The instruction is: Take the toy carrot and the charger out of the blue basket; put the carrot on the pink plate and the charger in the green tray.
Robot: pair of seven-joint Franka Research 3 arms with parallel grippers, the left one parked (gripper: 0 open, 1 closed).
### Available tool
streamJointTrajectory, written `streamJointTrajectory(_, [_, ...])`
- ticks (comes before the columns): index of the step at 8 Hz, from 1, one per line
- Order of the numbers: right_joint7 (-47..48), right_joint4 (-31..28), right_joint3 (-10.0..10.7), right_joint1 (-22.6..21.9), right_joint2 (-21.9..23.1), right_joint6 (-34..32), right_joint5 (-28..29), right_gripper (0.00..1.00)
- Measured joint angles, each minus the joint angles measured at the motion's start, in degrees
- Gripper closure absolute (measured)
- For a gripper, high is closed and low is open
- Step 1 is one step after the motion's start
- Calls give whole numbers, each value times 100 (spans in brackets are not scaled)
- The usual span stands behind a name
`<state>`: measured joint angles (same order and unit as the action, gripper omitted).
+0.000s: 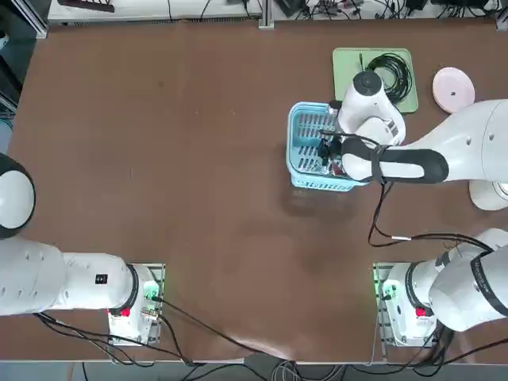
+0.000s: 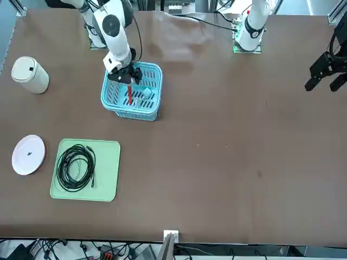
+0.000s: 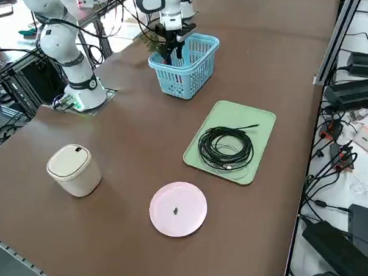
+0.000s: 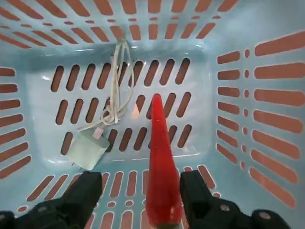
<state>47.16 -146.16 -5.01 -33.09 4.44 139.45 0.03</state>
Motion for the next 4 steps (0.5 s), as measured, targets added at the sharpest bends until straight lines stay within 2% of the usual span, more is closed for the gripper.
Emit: streamJointTrajectory(4, [0,-195,6,48,-12,247,0,0])
